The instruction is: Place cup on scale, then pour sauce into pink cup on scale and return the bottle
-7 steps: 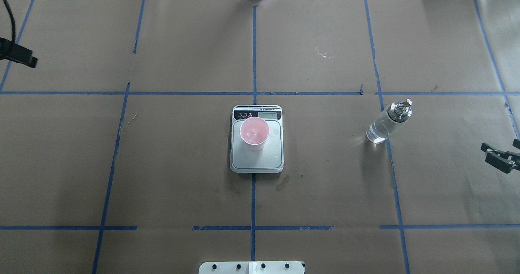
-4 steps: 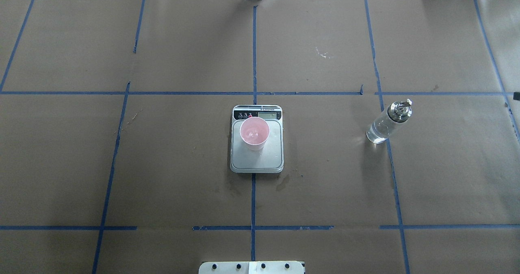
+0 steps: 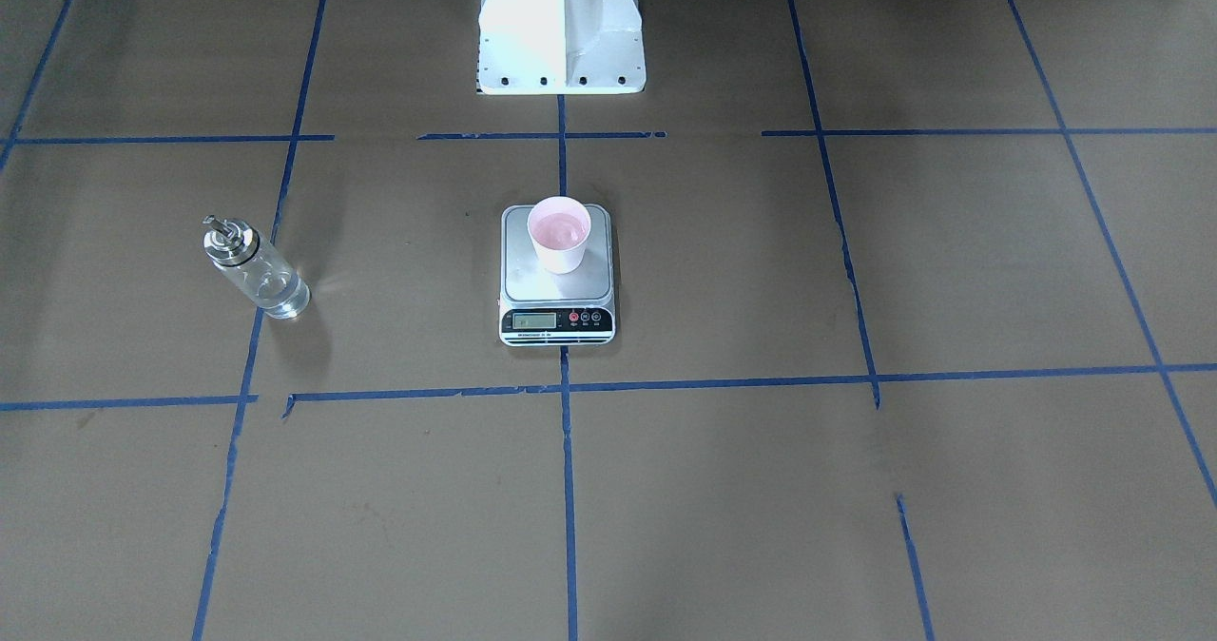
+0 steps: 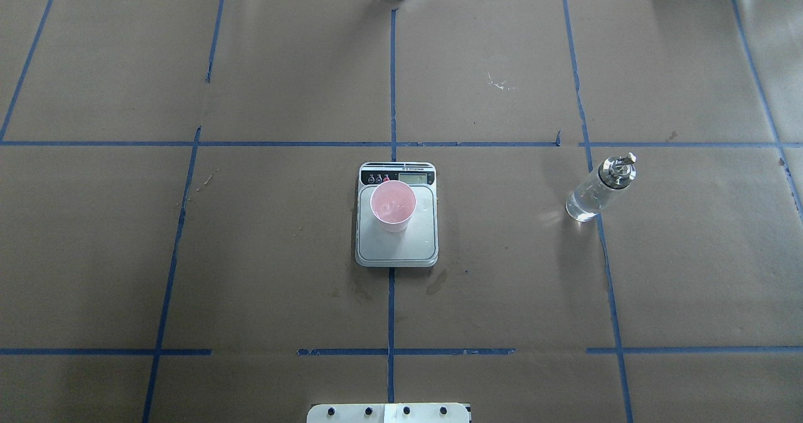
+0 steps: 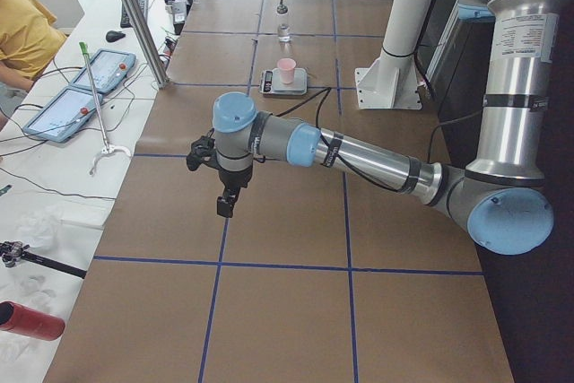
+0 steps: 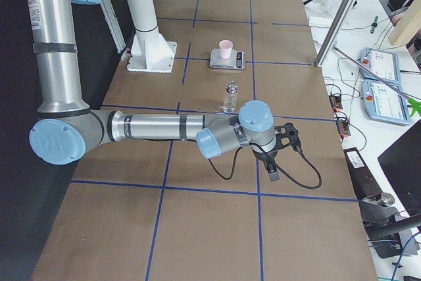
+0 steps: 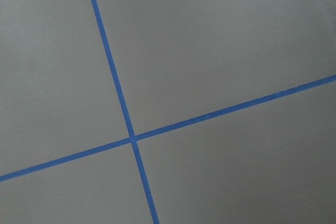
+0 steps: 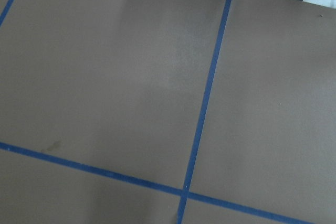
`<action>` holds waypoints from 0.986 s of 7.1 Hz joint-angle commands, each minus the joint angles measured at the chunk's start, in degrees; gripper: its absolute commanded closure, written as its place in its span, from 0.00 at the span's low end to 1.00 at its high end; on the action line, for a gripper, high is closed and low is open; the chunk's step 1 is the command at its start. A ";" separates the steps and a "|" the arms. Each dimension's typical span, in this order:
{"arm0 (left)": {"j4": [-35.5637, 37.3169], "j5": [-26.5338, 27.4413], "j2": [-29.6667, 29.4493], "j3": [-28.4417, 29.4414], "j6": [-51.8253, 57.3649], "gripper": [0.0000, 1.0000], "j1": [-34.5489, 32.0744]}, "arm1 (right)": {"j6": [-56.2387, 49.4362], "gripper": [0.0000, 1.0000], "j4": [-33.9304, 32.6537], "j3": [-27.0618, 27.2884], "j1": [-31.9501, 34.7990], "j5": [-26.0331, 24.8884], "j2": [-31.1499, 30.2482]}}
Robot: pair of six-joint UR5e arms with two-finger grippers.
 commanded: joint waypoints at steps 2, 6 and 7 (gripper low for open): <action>0.50 -4.10 3.87 -1.12 -1.22 0.00 0.05 | -24.72 0.00 -32.79 7.58 -1.86 -1.51 1.95; 3.32 -4.47 6.59 -0.40 -0.78 0.00 -0.83 | -23.50 0.00 -36.04 10.43 -1.59 -4.43 1.70; 3.40 -7.08 6.60 1.17 -0.69 0.00 -0.83 | -20.87 0.00 -35.95 10.16 -2.12 -4.60 1.17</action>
